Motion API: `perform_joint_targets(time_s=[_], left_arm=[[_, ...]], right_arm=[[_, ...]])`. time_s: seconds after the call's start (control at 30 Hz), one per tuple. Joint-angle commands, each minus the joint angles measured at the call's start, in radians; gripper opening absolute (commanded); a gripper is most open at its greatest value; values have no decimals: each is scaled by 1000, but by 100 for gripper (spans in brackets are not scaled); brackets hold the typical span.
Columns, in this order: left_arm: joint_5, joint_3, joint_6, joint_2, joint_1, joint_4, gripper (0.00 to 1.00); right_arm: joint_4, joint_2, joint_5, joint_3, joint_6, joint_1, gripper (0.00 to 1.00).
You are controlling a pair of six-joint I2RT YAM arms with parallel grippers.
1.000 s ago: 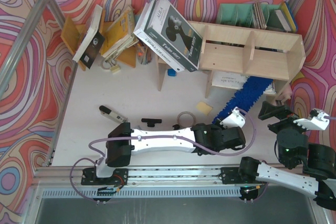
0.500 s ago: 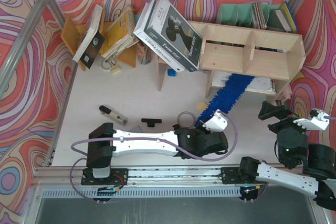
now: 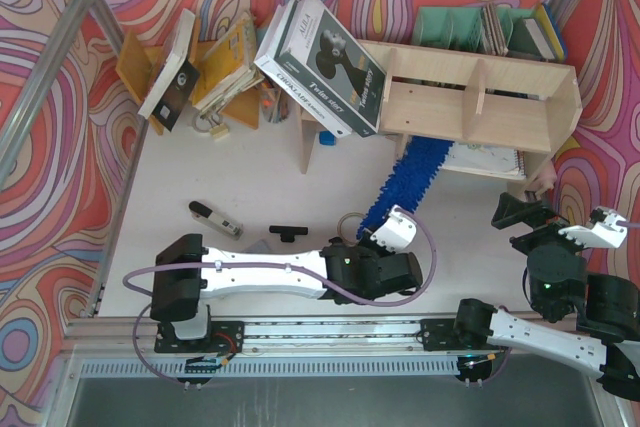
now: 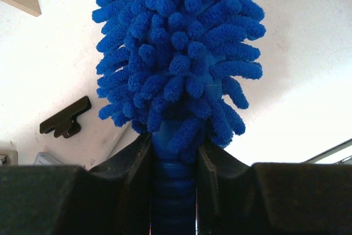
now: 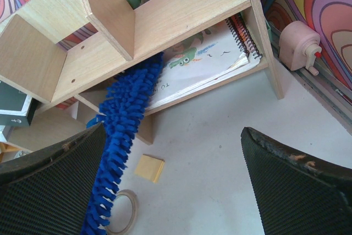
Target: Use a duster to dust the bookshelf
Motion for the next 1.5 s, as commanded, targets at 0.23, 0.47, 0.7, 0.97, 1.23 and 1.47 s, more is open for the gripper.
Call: perform_joint_targets(time_s=[0.23, 0.47, 0.7, 0.97, 1.23, 1.47], left_arm=[[96, 45, 108, 86, -38, 121, 0], [131, 127, 211, 137, -69, 164, 0], [126, 151, 289, 156, -100, 193, 0], [76, 26, 318, 57, -128, 275, 0], [62, -51, 363, 4, -162, 283, 0], [77, -146, 348, -64, -172, 270, 0]], right_arm=[[19, 10, 23, -8, -10, 10, 98], [19, 13, 22, -7, -13, 10, 98], [17, 9, 22, -7, -11, 10, 98], [20, 12, 15, -3, -11, 10, 98], [-17, 56, -13, 35, 54, 10, 98], [-14, 93, -26, 30, 104, 10, 98]])
